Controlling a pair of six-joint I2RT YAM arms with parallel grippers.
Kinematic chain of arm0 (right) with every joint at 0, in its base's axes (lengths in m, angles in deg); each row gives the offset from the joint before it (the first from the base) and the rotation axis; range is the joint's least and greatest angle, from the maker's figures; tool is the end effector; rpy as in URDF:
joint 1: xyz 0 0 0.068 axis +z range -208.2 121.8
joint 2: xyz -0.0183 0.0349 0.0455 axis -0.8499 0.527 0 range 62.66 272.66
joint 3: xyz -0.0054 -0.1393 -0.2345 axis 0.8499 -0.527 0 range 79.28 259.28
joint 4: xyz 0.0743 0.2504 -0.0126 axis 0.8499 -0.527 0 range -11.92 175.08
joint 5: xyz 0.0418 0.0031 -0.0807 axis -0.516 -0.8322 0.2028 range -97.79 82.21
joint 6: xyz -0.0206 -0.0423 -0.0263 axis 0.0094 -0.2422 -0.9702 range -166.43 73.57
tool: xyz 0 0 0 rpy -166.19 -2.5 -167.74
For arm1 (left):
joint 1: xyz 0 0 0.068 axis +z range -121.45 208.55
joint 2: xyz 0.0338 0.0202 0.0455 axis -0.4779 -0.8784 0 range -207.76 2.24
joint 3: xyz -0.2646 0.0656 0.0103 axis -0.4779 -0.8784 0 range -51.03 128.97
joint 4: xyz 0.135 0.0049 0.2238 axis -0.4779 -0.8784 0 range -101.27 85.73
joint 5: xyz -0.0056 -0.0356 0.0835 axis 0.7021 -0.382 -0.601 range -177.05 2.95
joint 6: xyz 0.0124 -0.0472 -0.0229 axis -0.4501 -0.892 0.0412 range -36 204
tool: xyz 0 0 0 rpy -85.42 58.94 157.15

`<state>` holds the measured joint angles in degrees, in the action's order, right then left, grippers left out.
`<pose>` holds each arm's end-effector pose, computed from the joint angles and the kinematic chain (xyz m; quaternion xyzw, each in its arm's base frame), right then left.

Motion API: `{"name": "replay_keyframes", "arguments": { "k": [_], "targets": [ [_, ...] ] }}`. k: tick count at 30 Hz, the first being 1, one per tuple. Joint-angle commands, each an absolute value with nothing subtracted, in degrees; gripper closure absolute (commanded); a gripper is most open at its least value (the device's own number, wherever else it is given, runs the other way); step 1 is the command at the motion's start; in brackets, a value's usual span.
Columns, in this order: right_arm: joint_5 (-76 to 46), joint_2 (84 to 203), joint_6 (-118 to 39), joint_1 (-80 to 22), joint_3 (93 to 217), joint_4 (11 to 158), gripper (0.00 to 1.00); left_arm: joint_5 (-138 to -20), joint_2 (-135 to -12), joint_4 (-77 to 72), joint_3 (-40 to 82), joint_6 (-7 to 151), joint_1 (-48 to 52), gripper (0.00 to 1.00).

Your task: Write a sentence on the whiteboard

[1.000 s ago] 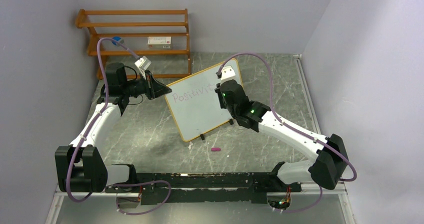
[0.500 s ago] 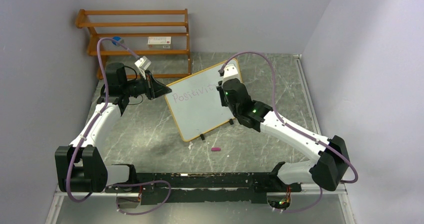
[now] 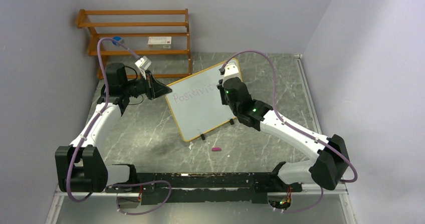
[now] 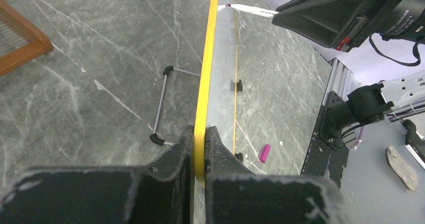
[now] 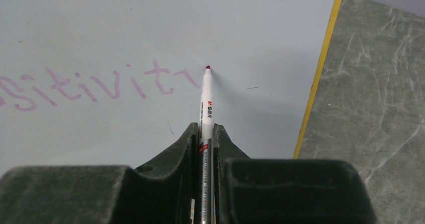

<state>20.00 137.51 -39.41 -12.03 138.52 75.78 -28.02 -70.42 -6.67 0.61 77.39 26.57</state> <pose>0.2189 0.2042 0.3157 -0.1524 0.8143 0.0527 0.5576 0.2750 -0.0401 0.2970 0.2408 0.7378 -0.4464 0.4455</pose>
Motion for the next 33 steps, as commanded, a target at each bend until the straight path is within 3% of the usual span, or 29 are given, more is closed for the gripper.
{"name": "replay_keyframes", "arguments": {
  "k": [1,33],
  "targets": [
    [19.0,137.9,-39.2,-12.5,139.6,75.3,1.00,-29.9,-71.3,-8.1,1.0,82.2,26.0,0.95],
    [12.6,138.1,-37.1,-11.9,140.0,66.7,1.00,-30.2,-71.3,-7.8,0.8,82.0,26.0,0.95]
  ]
}}
